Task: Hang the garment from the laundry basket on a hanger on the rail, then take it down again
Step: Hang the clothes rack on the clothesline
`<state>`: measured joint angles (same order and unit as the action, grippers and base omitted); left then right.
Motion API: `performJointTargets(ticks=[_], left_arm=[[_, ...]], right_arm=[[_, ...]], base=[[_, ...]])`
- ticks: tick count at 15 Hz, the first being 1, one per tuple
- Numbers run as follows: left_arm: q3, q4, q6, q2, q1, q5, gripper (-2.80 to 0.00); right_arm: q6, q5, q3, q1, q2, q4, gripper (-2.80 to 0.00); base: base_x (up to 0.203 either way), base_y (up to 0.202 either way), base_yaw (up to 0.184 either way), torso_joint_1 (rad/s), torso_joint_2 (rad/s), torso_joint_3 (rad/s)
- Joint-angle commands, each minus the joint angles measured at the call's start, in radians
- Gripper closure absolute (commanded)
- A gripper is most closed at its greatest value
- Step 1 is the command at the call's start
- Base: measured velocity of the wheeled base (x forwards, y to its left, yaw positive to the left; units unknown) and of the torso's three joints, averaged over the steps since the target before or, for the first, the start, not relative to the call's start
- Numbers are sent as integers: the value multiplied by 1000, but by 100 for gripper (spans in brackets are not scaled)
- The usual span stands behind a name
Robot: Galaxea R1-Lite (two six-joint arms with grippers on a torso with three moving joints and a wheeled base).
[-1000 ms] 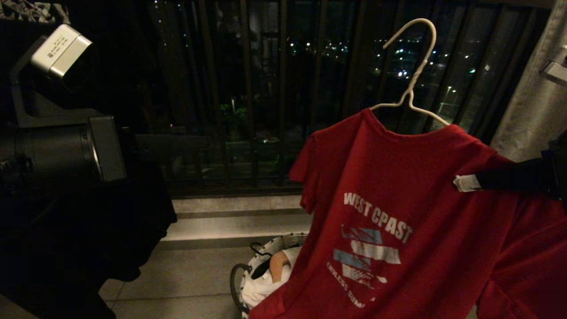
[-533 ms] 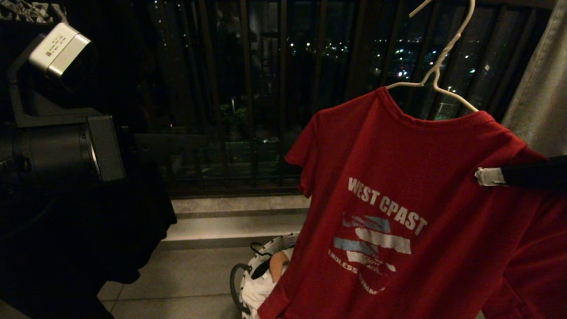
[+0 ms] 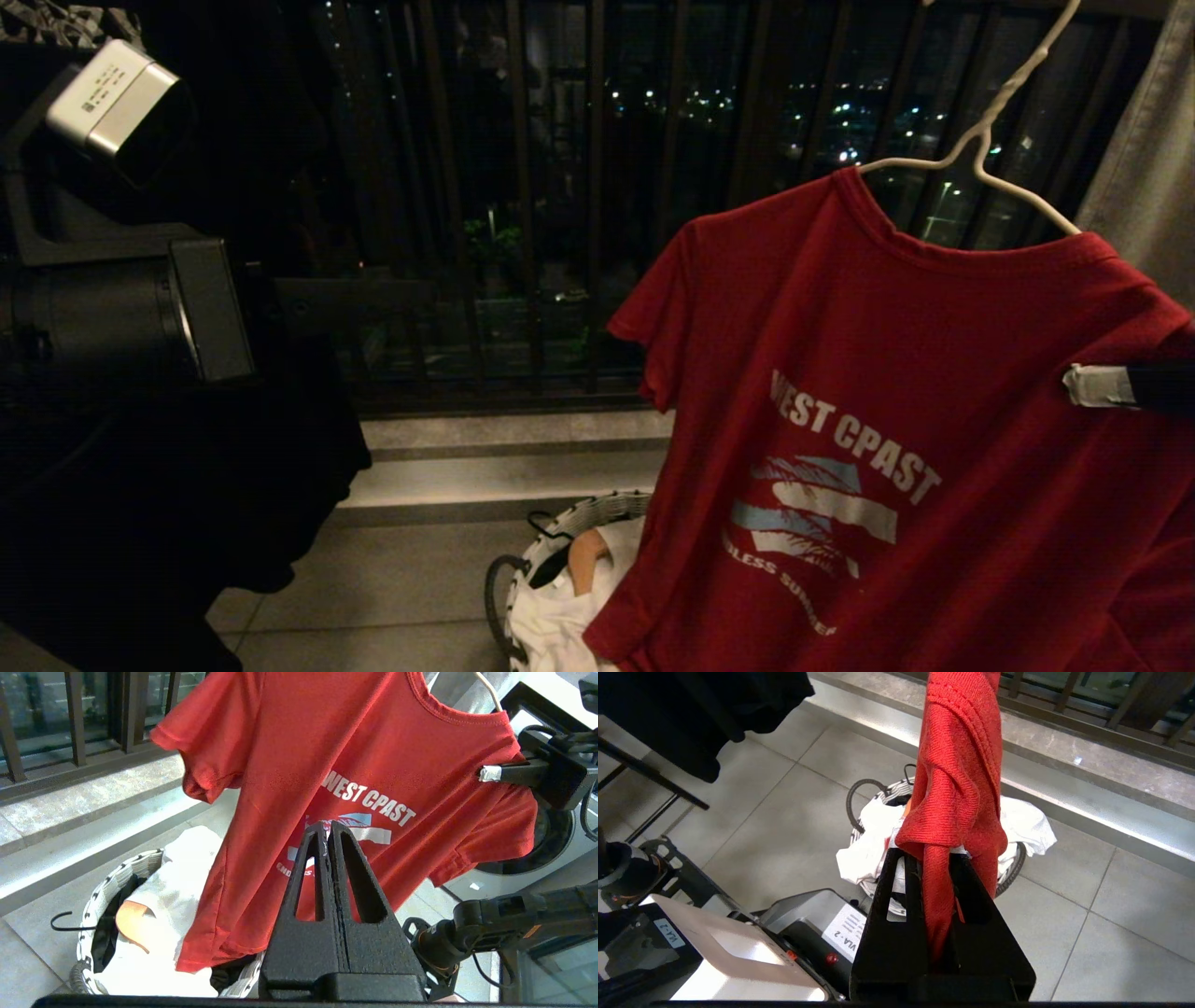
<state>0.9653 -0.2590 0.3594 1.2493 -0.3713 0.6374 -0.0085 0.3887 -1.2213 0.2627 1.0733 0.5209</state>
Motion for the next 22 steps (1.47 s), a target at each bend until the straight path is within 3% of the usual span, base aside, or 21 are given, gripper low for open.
performJointTargets(ticks=[1,7,22], left_arm=[[0,-2,3,-8,0,4,0],[0,-2,3,-16,0,2,0],[9,-5,3,-14,35,-18,0]], right_arm=[[-1,2,9,-9,-20,3,0],[-2,2,22,-17,-46,4,0],[-4,-1,85,-17,-96,-1,0]], base=[[0,0,0,0,0,0],[0,0,0,17,-159,-213],[0,0,0,134,-485,-322]])
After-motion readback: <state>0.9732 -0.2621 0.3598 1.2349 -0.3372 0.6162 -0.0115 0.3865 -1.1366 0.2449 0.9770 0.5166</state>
